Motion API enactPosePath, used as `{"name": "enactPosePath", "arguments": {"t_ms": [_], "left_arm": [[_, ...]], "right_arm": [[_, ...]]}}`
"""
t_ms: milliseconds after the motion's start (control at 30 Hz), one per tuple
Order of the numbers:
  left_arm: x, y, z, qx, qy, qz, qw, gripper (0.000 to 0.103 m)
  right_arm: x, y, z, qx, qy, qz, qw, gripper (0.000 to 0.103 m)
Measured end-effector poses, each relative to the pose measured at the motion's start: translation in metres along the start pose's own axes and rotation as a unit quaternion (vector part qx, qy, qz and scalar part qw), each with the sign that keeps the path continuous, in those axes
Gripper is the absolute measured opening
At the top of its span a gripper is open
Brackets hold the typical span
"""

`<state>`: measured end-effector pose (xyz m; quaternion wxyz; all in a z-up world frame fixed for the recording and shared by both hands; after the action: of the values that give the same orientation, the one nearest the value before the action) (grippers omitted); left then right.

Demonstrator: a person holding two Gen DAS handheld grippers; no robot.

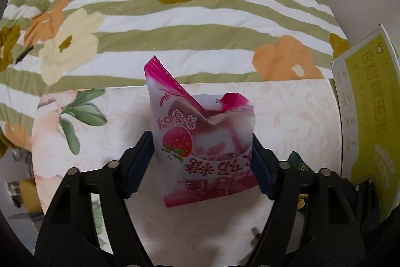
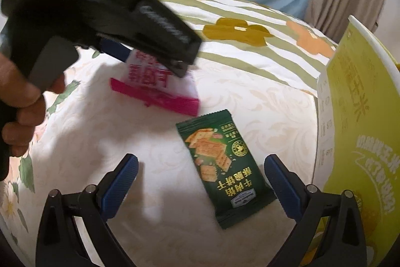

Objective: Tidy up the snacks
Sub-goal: 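Grasp the pink strawberry bag with the left tool while the right tool grasps the green cracker packet, then carry both bags over the box and open both tools to drop them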

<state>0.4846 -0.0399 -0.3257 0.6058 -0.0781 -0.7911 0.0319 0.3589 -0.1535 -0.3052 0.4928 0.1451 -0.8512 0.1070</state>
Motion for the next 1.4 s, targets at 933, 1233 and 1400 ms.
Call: {"name": "enactPosePath", "arguments": {"t_ms": [933,1233,1400], "left_arm": [[0.030,0.012,0.086,-0.084,0.030,-0.004,0.9960,0.049],[0.045,0.015,0.087,-0.077,0.020,0.004,0.9968,0.043],[0.066,0.015,0.090,-0.075,0.005,0.011,0.9971,0.043]], "right_arm": [[0.000,0.006,-0.001,-0.038,0.027,-0.012,0.999,0.040],[0.016,0.007,0.000,-0.057,0.014,-0.010,0.998,0.040],[0.034,0.009,-0.004,-0.061,0.000,-0.004,0.998,0.040]]}}
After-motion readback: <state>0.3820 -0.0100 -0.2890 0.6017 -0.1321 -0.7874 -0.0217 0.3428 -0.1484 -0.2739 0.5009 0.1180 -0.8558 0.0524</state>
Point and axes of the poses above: each gripper's, at about its wrist camera, not at the fingertips, and x roughly against the way its jaws point, y to its left, z to its underside, the point moved 2 cm from there along -x, roughly the way its jaws point, and after that the axes turned 1 degree about x, right-handed, at the moved point
